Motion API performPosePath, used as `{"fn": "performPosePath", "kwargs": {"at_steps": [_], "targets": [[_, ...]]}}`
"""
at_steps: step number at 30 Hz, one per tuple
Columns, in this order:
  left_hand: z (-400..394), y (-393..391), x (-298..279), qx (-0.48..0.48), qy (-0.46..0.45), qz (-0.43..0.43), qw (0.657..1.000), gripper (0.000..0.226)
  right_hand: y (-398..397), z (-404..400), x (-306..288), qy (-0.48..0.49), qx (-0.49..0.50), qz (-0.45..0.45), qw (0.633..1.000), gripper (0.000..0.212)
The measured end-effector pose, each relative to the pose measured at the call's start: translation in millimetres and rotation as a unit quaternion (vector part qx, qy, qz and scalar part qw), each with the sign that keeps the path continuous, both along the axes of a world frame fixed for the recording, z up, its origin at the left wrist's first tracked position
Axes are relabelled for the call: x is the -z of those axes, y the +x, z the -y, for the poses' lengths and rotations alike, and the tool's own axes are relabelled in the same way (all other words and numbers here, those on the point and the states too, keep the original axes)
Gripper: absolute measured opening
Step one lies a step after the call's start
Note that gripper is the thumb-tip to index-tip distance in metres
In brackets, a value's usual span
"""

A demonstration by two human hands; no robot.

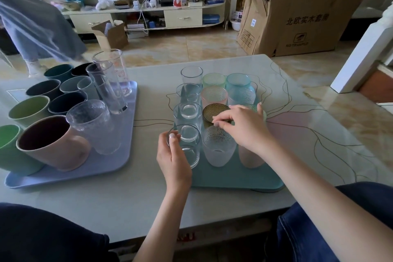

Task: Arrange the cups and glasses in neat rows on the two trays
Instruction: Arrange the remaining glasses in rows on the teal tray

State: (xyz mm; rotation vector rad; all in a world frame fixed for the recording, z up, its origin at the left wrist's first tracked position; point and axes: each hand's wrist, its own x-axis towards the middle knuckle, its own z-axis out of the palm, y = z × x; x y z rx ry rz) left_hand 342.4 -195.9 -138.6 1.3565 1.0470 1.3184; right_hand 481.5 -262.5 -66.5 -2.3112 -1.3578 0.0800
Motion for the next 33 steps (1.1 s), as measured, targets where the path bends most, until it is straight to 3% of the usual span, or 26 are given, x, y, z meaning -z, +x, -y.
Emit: {"fn": "performPosePath", "kwargs": {"at_steps": [7,14,19,21,23,25,28,30,33], "targets": [[0.0,-0.5,-1.0,-0.01,0.014,-0.01,1.0,0.031,2.3,-2.1,3.4,0.012,-0.017,0.005,1.0,0.019],[0.3,-1.1,-1.6,-0.028,0.009,-0.01,1.0,0.03,37.5,24.7,-8.6,0.121,0.047,-0.023,0.991,0.016],[0.8,-1.3,-5.0,-0.027,-0.005,-0.011,1.0,0.035,61.8,51.3,-7.1,0.011,0.118,-0.121,0.985,0.019],[3.7,-1.8,-7.2,-0.025,0.001,-0.005,1.0,0.049,59.5,51.6,1.0,0.012,0.111,-0.148,0.983,0.018],[10.0,-6.3,-8.5,-0.031,0.078,-0.04,0.996,0.058,55.8,47.6,8.1,0.02,0.096,-0.167,0.981,0.014],[16.5,-12.1,-6.8,-0.041,0.233,-0.146,0.961,0.053,53.9,43.2,11.2,0.02,0.083,-0.173,0.981,0.014],[25.1,-13.4,-0.4,-0.003,0.437,-0.272,0.857,0.04,51.5,40.2,10.9,0.011,0.058,-0.168,0.984,0.015],[29.1,-9.4,4.4,0.035,0.497,-0.316,0.808,0.03,51.2,39.7,12.6,0.012,0.043,-0.164,0.986,0.018],[31.0,-5.9,6.1,0.036,0.498,-0.357,0.789,0.019,49.0,39.5,13.1,0.015,0.026,-0.15,0.988,0.02]]}}
